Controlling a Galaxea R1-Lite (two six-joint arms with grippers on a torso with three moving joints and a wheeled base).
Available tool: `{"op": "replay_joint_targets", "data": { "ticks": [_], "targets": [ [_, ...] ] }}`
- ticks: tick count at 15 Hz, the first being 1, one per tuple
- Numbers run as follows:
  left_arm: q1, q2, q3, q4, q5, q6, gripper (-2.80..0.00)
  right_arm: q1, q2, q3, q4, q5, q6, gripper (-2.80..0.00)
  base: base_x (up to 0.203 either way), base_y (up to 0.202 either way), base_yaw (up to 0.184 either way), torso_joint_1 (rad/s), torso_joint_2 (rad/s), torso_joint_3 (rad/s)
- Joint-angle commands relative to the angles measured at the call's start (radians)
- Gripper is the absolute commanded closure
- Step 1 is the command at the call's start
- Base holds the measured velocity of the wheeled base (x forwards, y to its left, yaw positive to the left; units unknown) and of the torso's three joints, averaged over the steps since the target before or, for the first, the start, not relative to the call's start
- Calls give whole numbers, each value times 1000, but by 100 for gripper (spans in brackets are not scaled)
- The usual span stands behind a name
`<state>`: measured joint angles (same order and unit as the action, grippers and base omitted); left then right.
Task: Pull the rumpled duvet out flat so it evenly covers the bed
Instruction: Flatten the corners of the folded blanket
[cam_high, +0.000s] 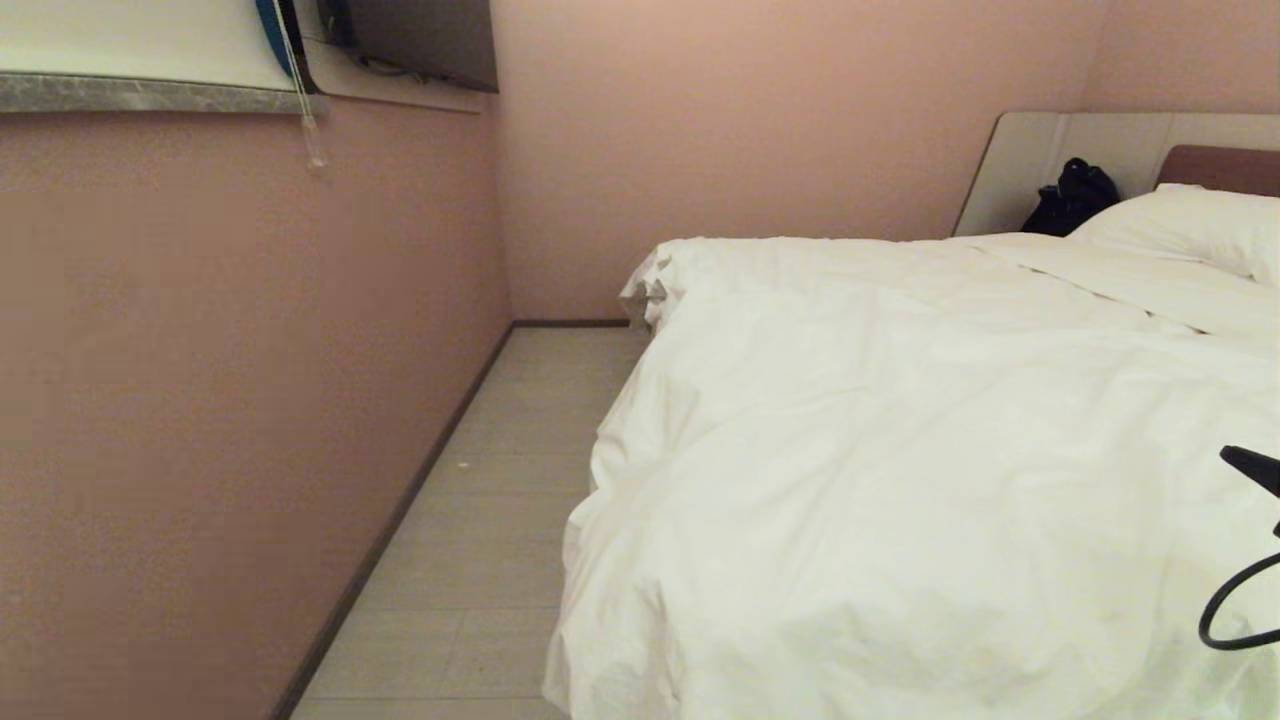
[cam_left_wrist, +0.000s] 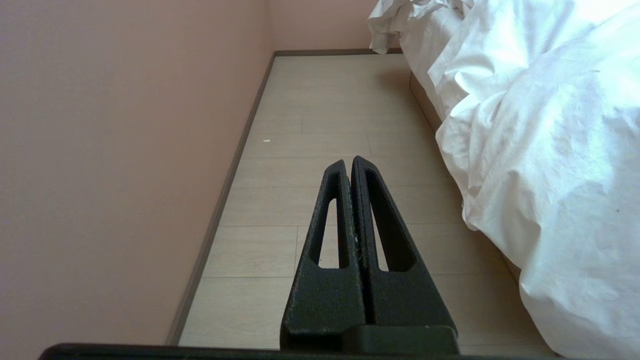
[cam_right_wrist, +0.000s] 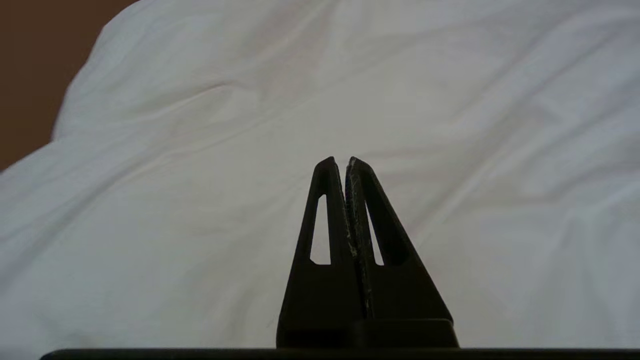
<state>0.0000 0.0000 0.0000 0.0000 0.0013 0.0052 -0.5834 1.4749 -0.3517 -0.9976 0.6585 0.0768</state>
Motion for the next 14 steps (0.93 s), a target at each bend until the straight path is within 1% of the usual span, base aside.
{"op": "replay_joint_targets", "data": {
  "ticks": [1,3,5,7,9,10,11,12,14],
  "targets": [
    [0,0,0,0,0,1,0,5,-62,-21,410,5,23,0,0,0,0,0,0,0],
    [0,0,0,0,0,1,0,11,-64,-43,448,5,23,0,0,0,0,0,0,0],
    [0,0,0,-1,0,1,0,33,-57,-135,560,-9,25,0,0,0,0,0,0,0],
    [0,0,0,-2,0,2,0,114,-44,-203,656,-88,26,0,0,0,0,0,0,0],
    [0,0,0,-2,0,2,0,234,-3,-239,688,-209,33,0,0,0,0,0,0,0],
    [0,0,0,-3,0,1,0,282,18,-247,693,-252,43,0,0,0,0,0,0,0],
    [0,0,0,-3,0,-1,0,335,41,-250,694,-276,66,0,0,0,0,0,0,0],
    [0,0,0,-3,2,-5,0,366,67,-251,695,-288,94,0,0,0,0,0,0,0],
    [0,0,0,-3,2,-7,0,376,103,-236,695,-290,113,0,0,0,0,0,0,0]
  ]
}}
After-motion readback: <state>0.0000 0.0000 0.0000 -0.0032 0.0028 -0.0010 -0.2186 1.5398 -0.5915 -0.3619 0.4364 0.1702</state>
